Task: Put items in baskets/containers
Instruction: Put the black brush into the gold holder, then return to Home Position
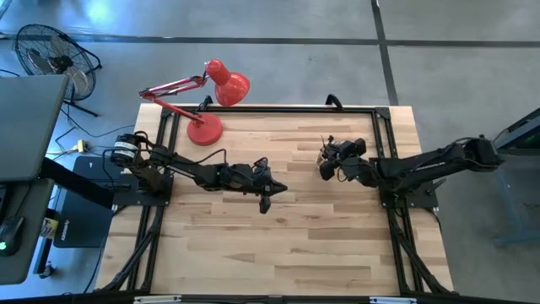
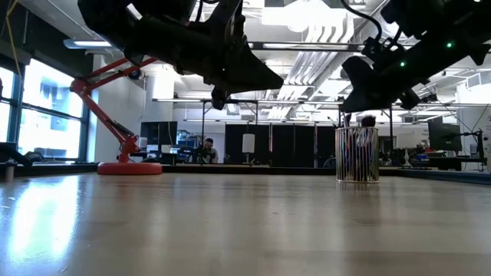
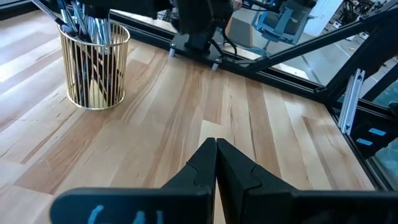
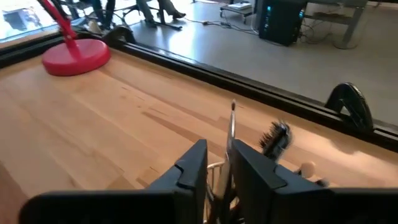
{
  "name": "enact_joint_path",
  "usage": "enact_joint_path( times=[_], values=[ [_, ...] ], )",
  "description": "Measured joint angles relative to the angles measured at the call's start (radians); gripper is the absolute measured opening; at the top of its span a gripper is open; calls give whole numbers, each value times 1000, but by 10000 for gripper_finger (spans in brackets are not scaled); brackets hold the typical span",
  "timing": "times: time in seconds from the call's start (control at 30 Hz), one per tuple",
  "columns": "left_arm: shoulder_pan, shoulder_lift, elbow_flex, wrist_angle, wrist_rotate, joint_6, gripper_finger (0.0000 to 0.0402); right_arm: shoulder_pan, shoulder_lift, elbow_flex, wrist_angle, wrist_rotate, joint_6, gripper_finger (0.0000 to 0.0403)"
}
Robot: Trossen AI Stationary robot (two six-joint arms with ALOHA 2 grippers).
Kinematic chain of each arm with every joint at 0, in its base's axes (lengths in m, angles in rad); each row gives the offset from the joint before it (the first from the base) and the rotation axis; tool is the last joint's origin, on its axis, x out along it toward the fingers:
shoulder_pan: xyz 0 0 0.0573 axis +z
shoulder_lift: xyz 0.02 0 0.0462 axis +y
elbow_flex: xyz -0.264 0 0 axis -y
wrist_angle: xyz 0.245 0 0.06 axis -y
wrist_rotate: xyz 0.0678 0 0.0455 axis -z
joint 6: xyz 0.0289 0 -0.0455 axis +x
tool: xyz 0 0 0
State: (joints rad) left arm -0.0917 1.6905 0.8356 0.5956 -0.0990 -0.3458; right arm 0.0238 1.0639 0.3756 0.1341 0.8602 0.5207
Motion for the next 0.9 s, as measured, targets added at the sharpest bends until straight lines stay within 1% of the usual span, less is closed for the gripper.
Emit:
enact_joint_path(
  times=[0.17, 0.27, 0.37, 0.43, 0.5, 0.53, 0.63, 0.67, 0.73, 0.77, 0.83, 0.9],
  values=[
    [0, 0, 0, -2, 7, 1, 5, 0, -64, 0, -2, -28, -58, 106],
    [5, 0, 0, -64, 11, 32, 5, 6, -128, 4, -2, -67, -164, 123],
    [14, -9, -1, -126, 31, 118, 5, 24, -201, 16, 0, -143, -314, 128],
    [17, -35, -1, -159, 46, 168, 5, 42, -239, 25, 4, -200, -344, 127],
    [24, -46, 19, -199, 55, 192, 5, 64, -265, 31, 8, -247, -342, 120],
    [27, -57, 25, -254, 59, 189, 5, 76, -270, 31, 11, -265, -341, 115],
    [42, -108, 74, -473, 72, 173, 5, 120, -256, 27, 5, -276, -343, 87],
    [49, -122, 94, -538, 82, 191, 5, 133, -242, 25, 4, -276, -347, 74],
    [57, -165, 93, -663, 90, 238, 5, 161, -213, 21, 4, -277, -347, 45],
    [62, -182, 87, -685, 91, 245, 5, 174, -197, 20, 2, -277, -343, 30],
    [74, -209, 68, -655, 93, 258, 5, 199, -165, 20, 16, -282, -338, 8],
    [84, -269, 21, -656, 93, 270, 5, 224, -137, 20, 42, -282, -338, 9]
  ],
)
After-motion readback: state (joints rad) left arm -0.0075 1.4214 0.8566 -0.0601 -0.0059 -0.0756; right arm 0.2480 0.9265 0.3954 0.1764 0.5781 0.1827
